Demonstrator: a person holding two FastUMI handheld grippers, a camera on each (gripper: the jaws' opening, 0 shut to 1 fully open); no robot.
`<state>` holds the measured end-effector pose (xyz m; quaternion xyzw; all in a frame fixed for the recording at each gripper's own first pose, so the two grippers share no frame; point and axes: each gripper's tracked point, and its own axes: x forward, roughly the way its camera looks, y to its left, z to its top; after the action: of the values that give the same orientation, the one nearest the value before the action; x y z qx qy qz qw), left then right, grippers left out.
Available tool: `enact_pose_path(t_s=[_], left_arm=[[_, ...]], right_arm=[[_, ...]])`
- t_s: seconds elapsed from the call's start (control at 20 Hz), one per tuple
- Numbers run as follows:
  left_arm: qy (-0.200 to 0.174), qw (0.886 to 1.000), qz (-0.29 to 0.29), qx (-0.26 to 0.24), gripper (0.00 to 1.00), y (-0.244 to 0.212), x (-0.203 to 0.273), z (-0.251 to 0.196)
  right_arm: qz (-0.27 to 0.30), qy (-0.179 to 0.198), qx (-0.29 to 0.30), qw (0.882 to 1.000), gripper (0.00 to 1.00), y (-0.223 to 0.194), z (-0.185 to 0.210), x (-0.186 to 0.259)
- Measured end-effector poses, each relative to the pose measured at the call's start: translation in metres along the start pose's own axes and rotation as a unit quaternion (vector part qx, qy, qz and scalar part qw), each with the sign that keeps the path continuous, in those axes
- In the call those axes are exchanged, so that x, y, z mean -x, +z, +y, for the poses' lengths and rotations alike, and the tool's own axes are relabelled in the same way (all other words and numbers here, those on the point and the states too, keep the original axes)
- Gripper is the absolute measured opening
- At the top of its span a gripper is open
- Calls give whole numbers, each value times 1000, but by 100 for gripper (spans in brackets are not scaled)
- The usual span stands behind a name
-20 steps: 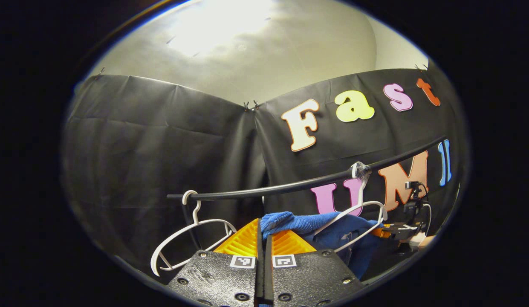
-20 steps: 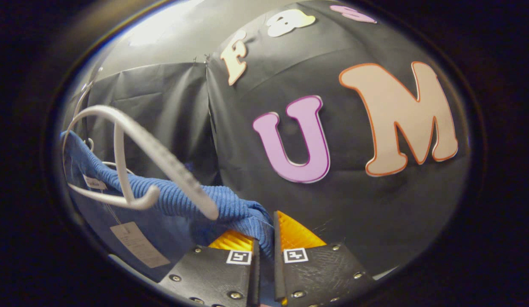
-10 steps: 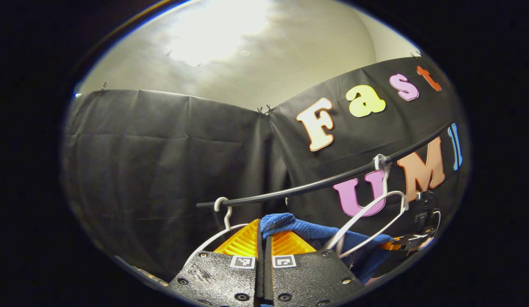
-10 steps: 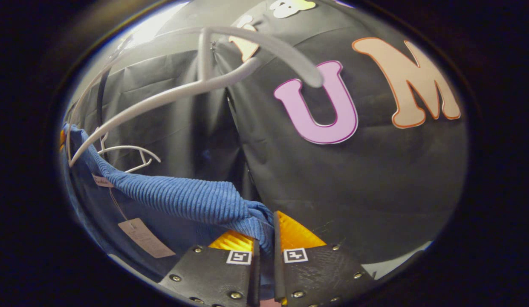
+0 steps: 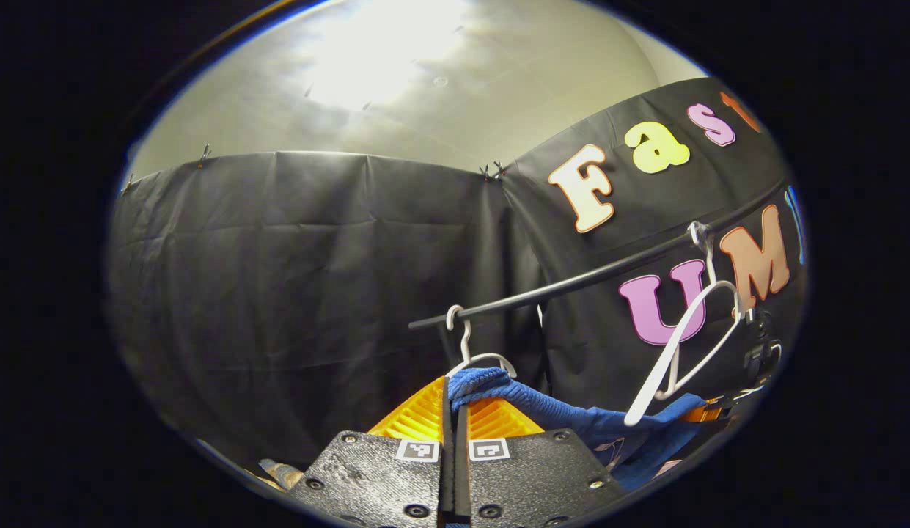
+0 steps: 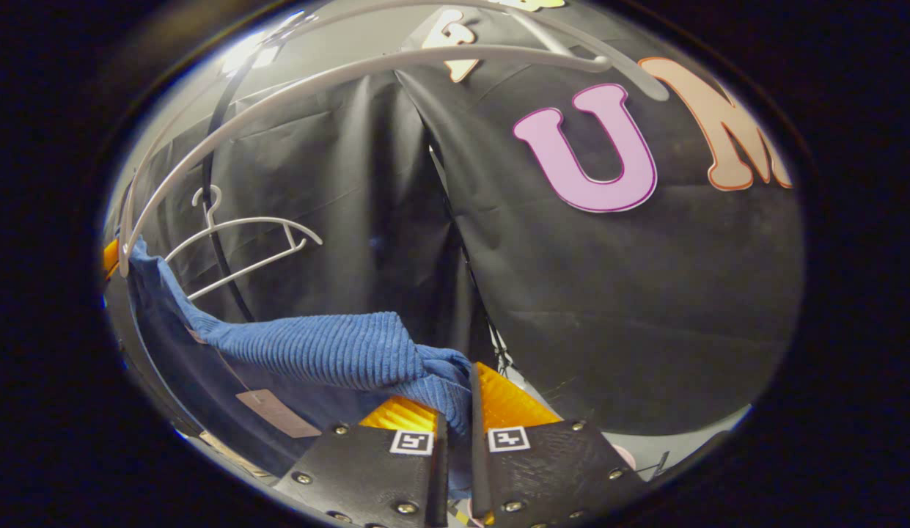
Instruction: Grasp the clothes on the hanger with both hands and then place them into the laundry hamper below.
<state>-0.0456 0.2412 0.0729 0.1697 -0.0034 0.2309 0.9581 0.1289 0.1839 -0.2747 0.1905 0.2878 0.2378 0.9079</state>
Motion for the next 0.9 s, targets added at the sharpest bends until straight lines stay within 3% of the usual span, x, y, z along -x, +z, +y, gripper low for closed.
enact_pose_path(t_s=[0.4, 0.9], left_arm=[[-27, 996, 75, 34, 2, -74, 20, -14], [-127, 986, 109, 26, 2, -116, 31, -86]], right_arm=[[1, -11, -3, 1000, 8, -11, 6, 40], [-31, -49, -24, 998, 8, 11, -15, 84]])
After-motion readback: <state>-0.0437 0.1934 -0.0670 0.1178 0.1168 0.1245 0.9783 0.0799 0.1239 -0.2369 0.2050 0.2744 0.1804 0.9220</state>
